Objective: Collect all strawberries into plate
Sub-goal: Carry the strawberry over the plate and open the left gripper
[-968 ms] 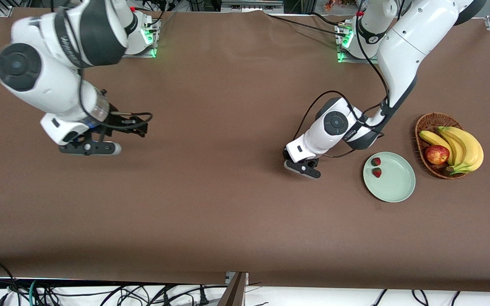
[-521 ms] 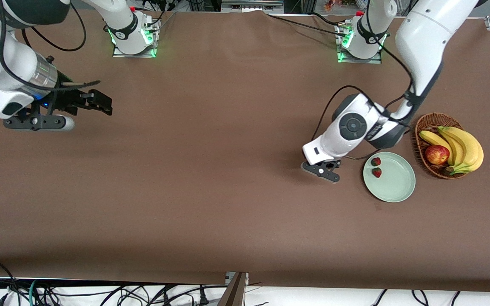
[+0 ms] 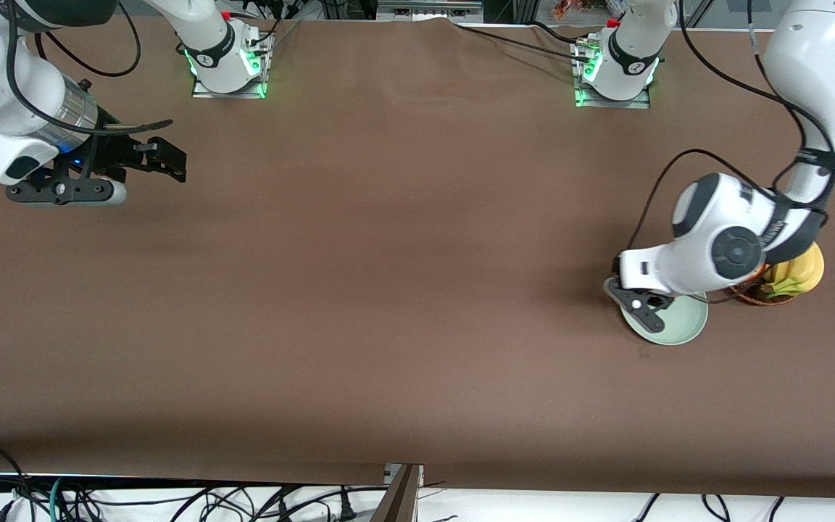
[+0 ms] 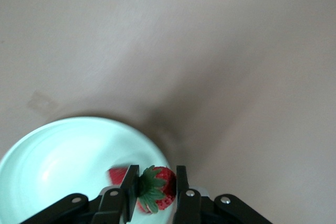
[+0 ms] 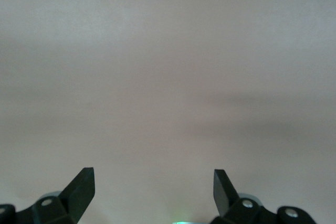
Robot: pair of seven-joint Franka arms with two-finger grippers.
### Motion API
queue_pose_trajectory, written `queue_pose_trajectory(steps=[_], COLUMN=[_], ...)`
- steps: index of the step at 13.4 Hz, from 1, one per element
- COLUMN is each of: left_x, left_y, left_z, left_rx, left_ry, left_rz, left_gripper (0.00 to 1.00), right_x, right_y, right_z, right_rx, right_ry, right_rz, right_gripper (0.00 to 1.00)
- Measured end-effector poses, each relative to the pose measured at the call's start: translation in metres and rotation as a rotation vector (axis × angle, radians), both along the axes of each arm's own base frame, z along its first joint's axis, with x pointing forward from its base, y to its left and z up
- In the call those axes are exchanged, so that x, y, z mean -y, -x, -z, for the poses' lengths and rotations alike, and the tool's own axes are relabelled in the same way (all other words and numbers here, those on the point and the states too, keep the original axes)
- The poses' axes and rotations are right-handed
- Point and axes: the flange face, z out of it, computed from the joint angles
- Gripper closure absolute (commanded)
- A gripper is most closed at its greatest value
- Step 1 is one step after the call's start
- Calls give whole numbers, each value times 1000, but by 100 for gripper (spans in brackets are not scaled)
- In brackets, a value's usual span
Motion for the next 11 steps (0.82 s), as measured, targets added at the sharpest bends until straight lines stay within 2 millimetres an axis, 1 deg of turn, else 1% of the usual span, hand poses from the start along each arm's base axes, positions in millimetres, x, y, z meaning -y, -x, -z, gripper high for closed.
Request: queue_pose_trajectory(steps=[1, 2, 3, 4, 5, 6, 9, 11], left_x=[-23, -40, -52, -59, -62, -61, -54, -52], left_y=[-1, -2, -3, -3, -2, -3, -6, -7], left_z=[4, 9, 15, 21, 25, 25, 16, 4], left_rx=[-2, 0, 3, 2, -1, 0, 15, 3], left_ry=[19, 36, 51, 63, 69, 71, 78, 98], left_rz=[54, 88, 107, 115, 117, 120, 126, 90], left_gripper=[68, 1, 0, 0, 0, 0, 0, 0], right_x=[4, 11, 22, 33, 41, 45, 42, 42], right_y=[0, 0, -1, -3, -4, -4, -3, -3], right_z=[-2, -4, -6, -7, -8, -8, -10, -10], right_rx=[5, 9, 13, 14, 15, 16, 18, 18], right_ry=[3, 3, -1, -3, -5, -5, -6, -2], right_rz=[-16, -32, -47, -54, -57, -55, -60, -62], right_gripper=[0, 0, 0, 0, 0, 0, 0, 0])
